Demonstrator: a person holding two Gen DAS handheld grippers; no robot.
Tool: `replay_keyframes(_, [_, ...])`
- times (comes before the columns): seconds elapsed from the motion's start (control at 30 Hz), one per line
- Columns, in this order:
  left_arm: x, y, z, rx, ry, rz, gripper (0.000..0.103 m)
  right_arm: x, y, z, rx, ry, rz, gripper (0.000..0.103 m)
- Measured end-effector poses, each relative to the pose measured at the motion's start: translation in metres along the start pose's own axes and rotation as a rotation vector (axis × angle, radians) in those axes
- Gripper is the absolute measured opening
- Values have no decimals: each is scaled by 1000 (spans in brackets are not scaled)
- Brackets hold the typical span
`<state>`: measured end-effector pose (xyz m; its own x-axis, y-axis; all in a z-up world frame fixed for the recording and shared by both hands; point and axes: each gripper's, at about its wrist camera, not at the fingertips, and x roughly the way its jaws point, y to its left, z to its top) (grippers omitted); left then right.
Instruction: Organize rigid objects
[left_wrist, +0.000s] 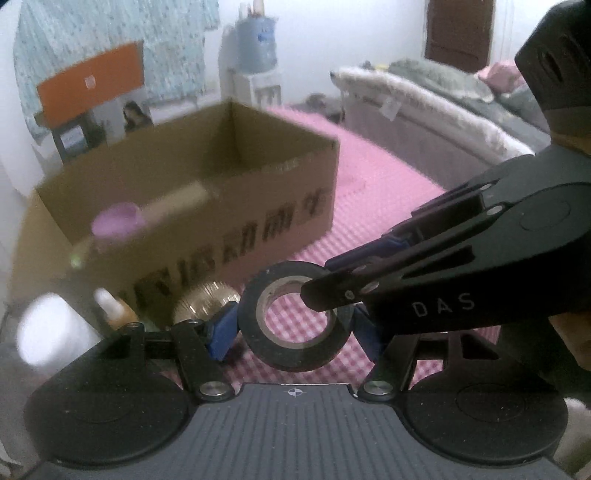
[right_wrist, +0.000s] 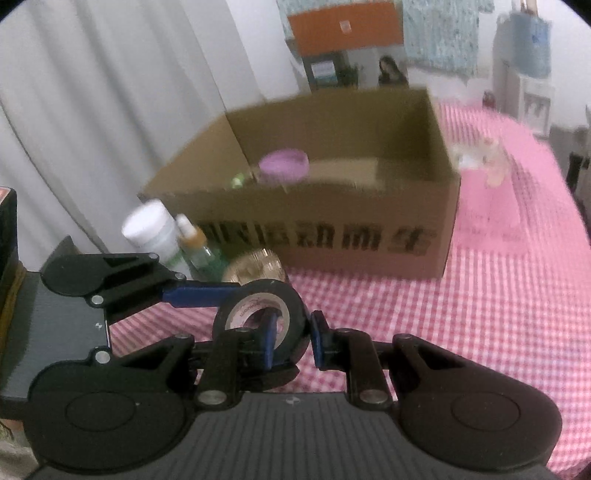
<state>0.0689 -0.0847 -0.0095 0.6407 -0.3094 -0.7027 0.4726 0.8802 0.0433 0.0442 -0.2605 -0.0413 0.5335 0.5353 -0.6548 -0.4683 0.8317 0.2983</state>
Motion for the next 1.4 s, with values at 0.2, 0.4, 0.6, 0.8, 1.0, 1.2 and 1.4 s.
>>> replay_keyframes(0.2, [-30, 5, 23, 41, -91, 60, 66, -27, 18, 28, -75, -102, 10, 22])
replay_keyframes(0.4, [-38, 28, 50, 1, -122, 78, 66, -30, 27, 70, -138, -137, 38, 22])
replay_keyframes(0.6, [-16, 74, 82, -141, -34, 10, 66, 2, 19, 126, -143, -61, 74, 22])
replay_keyframes(0.8, [25, 109, 97, -268, 83, -15, 66, 59, -2, 172, -77, 88, 112, 22])
replay_keyframes(1.0, [65, 135, 109, -334, 187, -3, 66, 113, -19, 195, -48, 213, 121, 22])
replay_keyframes(1.2, [103, 151, 120, -363, 260, 12, 66, 156, -37, 211, -39, 297, 122, 22])
replay_keyframes(1.4, [134, 153, 129, -355, 314, 18, 66, 190, -53, 222, -41, 378, 99, 22])
